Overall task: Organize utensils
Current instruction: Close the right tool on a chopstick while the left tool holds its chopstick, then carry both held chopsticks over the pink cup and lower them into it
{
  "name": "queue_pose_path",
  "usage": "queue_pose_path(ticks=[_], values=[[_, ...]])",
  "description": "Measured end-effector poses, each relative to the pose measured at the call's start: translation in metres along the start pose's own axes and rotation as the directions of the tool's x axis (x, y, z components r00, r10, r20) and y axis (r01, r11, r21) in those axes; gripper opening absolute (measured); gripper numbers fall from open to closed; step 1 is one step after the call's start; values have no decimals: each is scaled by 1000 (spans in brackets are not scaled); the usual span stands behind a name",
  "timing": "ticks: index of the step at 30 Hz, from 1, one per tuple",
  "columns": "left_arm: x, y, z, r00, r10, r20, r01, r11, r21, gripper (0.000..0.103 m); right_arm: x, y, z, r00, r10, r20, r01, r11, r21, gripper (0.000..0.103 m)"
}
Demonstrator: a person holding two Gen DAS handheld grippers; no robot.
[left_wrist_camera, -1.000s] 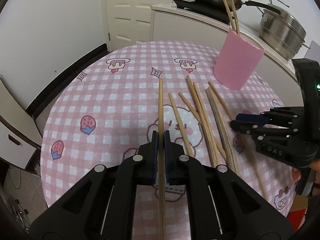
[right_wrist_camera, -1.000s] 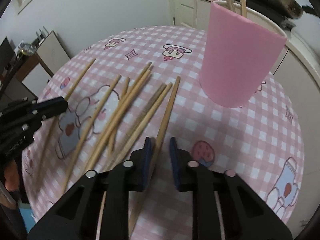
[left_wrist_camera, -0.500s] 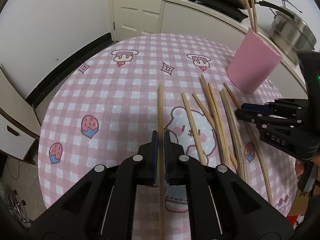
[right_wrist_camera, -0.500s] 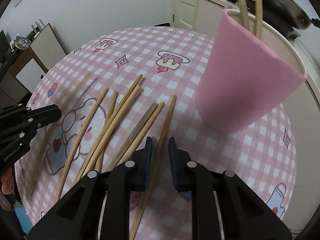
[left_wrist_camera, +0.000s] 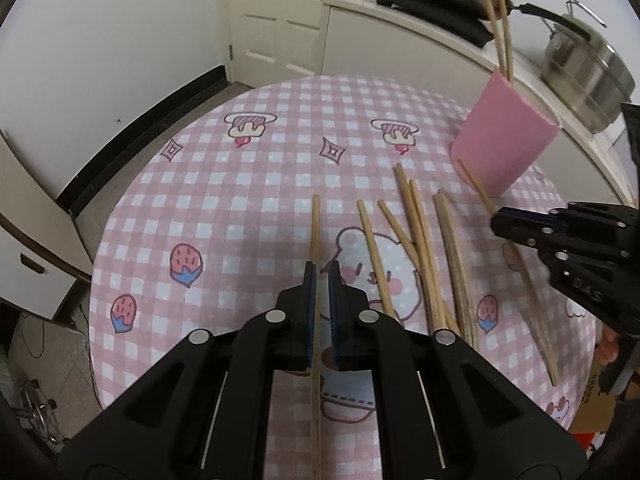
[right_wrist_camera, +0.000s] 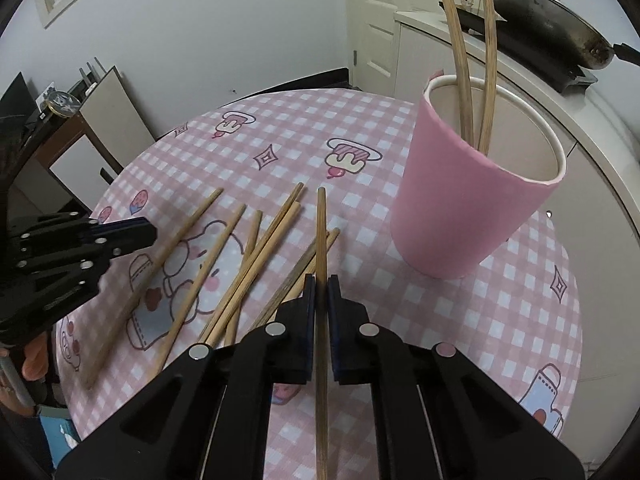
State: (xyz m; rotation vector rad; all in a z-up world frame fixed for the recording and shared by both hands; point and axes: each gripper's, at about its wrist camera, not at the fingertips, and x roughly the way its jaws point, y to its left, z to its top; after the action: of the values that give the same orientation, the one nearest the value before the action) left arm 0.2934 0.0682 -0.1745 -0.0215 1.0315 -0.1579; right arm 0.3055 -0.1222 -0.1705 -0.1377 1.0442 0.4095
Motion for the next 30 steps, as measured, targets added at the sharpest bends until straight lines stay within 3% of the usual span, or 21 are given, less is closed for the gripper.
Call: queue_pose_path(ticks=[11,12,13,15,18,20,26,30], values=[[23,2,1,996,49,-69,-48,999,11,7,6,-1,-7,1000,16,-27,-16,1000,3,5],[24,2,1,997,46,-68,-46,999,10,13,7,-1,-7,999,17,-27,-17,1000,3,5],[24,3,2,997,49,-66,-48,999,9,29,7,-1,-7,999,21,-28,-21,1000,3,5],[24,3,3,997,66,-47,-65,998,13,51,9,-1,-6,999,23,-29,-23,1000,1,5],[31,4,5,995,75,-58,-74,997,22,51,11,-1,-6,999,27,-30,-27,1000,-1,5],[35,3,5,994,91,-59,-89,995,34,45,13,-1,-5,999,28,-31,-28,1000,-1,5],[38,-6,8,996,77,-51,-74,995,64,7,12,0,-4,999,32,-19,-32,999,-1,5],[23,-6,9,1000,-14,-21,14,1000,19,6,1,2,-3,999,40,13,-40,999,-5,5]])
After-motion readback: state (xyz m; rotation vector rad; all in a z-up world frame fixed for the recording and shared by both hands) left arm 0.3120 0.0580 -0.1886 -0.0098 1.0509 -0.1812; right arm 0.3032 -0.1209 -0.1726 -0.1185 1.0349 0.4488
